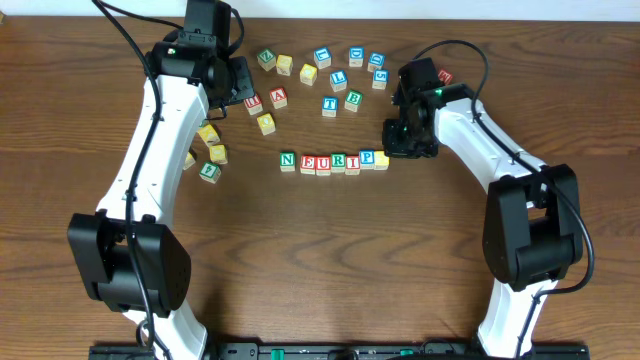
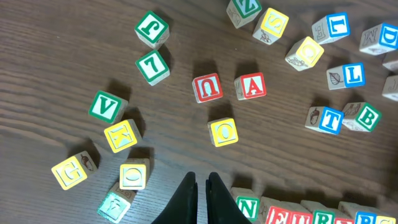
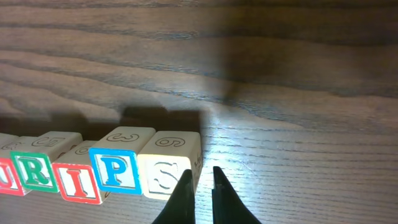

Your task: Spell out NEURIPS

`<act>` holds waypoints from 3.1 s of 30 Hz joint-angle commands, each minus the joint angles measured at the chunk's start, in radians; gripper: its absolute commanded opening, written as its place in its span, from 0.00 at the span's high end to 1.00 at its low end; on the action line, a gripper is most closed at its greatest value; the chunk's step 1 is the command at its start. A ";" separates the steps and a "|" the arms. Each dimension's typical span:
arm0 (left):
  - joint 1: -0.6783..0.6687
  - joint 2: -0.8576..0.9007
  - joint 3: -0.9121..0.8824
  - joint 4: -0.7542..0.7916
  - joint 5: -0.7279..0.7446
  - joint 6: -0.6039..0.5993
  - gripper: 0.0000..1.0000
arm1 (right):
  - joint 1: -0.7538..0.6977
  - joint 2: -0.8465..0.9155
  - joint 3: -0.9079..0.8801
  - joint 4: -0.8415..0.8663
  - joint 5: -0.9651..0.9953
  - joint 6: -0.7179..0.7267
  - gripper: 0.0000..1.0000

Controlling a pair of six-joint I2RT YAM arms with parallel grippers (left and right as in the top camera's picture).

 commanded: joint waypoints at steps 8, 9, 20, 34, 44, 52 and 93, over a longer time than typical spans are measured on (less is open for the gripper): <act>0.000 0.008 -0.005 -0.056 -0.012 0.012 0.92 | -0.014 0.032 0.015 0.016 0.030 -0.011 0.96; 0.000 0.008 -0.005 -0.056 -0.012 0.012 0.92 | -0.014 0.039 0.014 0.016 0.030 -0.011 0.96; 0.000 0.008 -0.005 -0.056 -0.012 0.011 0.92 | 0.006 0.093 0.014 0.039 0.010 -0.012 0.99; -0.011 0.009 -0.021 -0.055 -0.012 0.011 0.92 | 0.027 0.093 0.014 0.069 0.009 -0.011 0.98; -0.011 0.009 -0.042 -0.055 -0.012 0.011 0.92 | 0.027 0.093 0.014 0.084 -0.039 -0.011 0.98; -0.011 0.009 -0.042 -0.056 -0.012 0.011 0.92 | 0.042 0.093 0.014 0.084 -0.038 -0.003 0.98; -0.113 0.138 0.017 -0.018 0.044 -0.018 0.93 | 0.003 0.090 0.200 -0.089 0.053 0.008 0.73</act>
